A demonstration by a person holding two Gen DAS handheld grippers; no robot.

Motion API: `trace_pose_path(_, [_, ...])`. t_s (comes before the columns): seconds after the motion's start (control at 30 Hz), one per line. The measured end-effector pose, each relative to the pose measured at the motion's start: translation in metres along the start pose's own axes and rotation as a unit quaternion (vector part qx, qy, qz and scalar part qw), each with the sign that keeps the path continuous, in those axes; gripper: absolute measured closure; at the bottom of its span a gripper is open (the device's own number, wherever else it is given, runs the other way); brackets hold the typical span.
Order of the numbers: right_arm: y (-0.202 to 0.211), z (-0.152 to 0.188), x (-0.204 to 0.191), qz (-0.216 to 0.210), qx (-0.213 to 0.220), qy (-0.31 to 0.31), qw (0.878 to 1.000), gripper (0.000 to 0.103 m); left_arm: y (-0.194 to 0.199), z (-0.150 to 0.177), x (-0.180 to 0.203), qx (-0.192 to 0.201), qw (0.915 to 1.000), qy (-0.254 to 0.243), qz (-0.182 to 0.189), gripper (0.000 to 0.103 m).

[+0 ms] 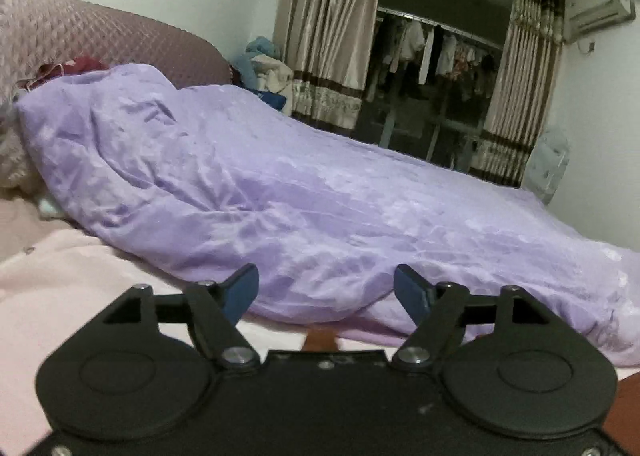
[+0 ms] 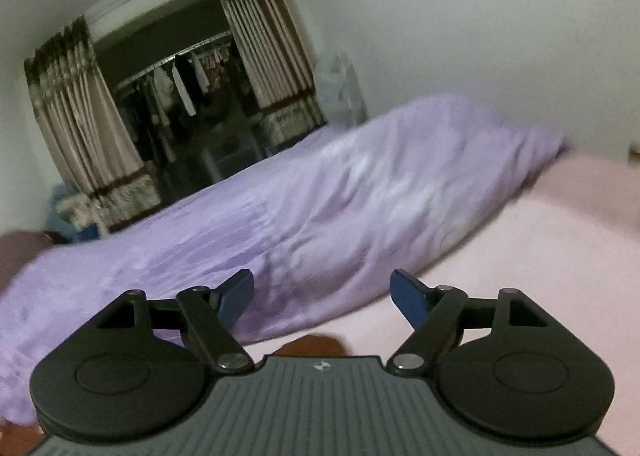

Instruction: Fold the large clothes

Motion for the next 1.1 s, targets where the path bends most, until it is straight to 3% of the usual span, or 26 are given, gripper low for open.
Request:
trace_pose_path(0.07, [0.006,-0.005,-0.002,0.009,-0.018,0.038,0.999,0.006,-0.001,0.006,-0.007,-0.068,0.9975,-0.016,-0.001,0.026])
trace_pose_path(0.13, [0.009,-0.003,-0.008,-0.003,-0.050,0.072,0.996,0.006,0.003,0.018,-0.019,-0.127,0.9913,-0.010,-0.033,0.026])
trace_pose_path(0.23, [0.025,0.012,-0.019,-0.013,-0.092,0.098,0.991,0.006,0.025,0.037,-0.031,-0.169,0.9820,0.003,-0.083,0.026])
trace_pose_path(0.3, [0.040,0.020,-0.025,-0.015,-0.112,0.103,0.988,0.006,0.046,0.045,-0.034,-0.183,0.9793,0.010,-0.086,0.026])
trace_pose_path(0.47, [0.079,0.053,-0.030,-0.041,-0.158,0.056,0.985,0.006,0.104,0.072,-0.033,-0.205,0.9771,0.030,-0.047,0.026])
trace_pose_path(0.6, [0.100,0.085,-0.024,-0.062,-0.200,0.032,0.977,0.006,0.119,0.093,-0.031,-0.222,0.9742,0.040,-0.017,0.026])
trace_pose_path(0.7, [0.107,0.098,-0.015,-0.080,-0.203,-0.026,0.976,0.006,0.114,0.104,-0.029,-0.230,0.9718,0.051,-0.018,0.026])
trace_pose_path(0.83, [0.084,0.116,-0.009,-0.138,-0.267,-0.145,0.943,0.007,0.090,0.119,-0.023,-0.257,0.9651,0.049,-0.011,0.026])
trace_pose_path(0.97, [0.059,0.117,-0.014,-0.133,-0.260,-0.150,0.945,0.004,0.062,0.115,-0.024,-0.265,0.9623,0.057,-0.024,0.026])
trace_pose_path(1.0, [0.053,0.116,-0.015,-0.127,-0.264,-0.153,0.944,0.000,0.056,0.114,-0.025,-0.271,0.9606,0.060,-0.020,0.025])
trace_pose_path(1.1, [0.031,0.118,-0.013,-0.118,-0.285,-0.166,0.937,0.000,0.040,0.110,-0.028,-0.289,0.9548,0.066,-0.013,0.021])
Point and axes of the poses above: each gripper's, at about its wrist camera, not at the fingertips, and y roughly against the way its jaws point, x to its right, z to its underside, the point moved 3 cm from there along -y, roughly the way its jaws point, and after that the axes turned 15 degrees about y, right-handed, at the moved point
